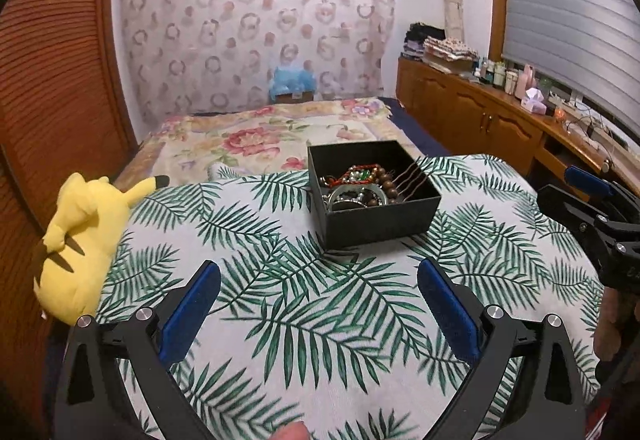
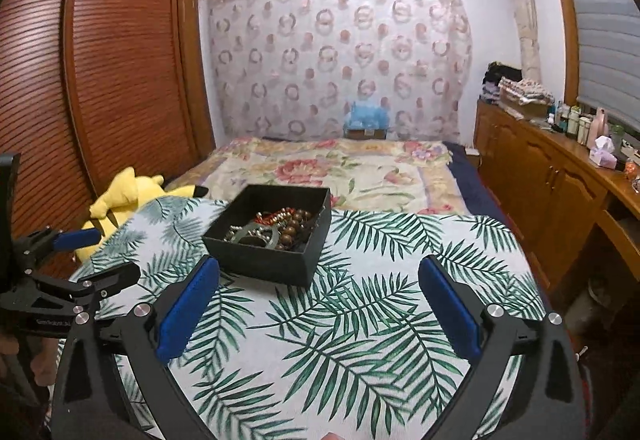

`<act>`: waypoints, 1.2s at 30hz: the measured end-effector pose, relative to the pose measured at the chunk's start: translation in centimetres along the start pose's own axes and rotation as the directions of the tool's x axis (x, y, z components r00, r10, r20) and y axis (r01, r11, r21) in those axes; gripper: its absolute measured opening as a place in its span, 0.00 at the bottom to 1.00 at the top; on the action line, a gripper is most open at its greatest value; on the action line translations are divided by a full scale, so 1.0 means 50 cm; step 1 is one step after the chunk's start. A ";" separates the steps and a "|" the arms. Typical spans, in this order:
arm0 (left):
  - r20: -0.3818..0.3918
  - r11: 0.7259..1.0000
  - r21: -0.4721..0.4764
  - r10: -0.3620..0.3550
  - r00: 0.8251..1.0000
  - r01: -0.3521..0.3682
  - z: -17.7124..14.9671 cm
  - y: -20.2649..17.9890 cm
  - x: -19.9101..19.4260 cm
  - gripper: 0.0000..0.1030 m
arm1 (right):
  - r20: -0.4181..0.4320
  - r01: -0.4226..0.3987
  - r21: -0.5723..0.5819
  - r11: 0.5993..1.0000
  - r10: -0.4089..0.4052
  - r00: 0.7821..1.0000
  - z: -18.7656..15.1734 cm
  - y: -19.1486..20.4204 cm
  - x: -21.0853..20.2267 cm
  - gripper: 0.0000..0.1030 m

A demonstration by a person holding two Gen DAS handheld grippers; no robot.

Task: Organize jewelry

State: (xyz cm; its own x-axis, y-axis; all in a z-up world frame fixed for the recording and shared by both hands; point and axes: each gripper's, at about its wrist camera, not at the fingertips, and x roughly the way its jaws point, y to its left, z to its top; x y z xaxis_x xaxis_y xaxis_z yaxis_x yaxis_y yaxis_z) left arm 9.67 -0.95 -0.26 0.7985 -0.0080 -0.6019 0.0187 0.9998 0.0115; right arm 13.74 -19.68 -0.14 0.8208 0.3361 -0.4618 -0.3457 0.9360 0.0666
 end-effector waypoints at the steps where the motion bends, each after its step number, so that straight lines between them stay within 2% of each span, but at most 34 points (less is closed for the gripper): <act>1: 0.006 1.000 0.000 0.003 1.000 -0.003 0.000 -0.003 -0.007 0.92 | 0.007 0.002 0.002 1.000 -0.002 1.000 0.001 0.002 -0.009 0.97; 14: 0.109 1.000 -0.002 0.031 0.994 -0.031 -0.006 -0.017 -0.110 0.92 | 0.094 -0.005 0.009 1.000 0.004 0.996 -0.003 0.017 -0.107 0.97; 36: 0.138 0.999 -0.021 0.032 0.990 -0.029 -0.006 -0.020 -0.132 0.92 | 0.087 0.004 0.009 1.000 -0.005 0.996 -0.007 0.020 -0.111 0.97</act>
State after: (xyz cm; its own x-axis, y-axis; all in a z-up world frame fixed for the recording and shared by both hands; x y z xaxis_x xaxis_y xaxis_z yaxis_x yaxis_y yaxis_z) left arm 4.20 -1.87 3.43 0.8741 0.0208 -0.4853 -0.0169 0.9998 0.0123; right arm 8.70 -20.67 2.20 0.8588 0.3393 -0.3839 -0.3383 0.9382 0.0724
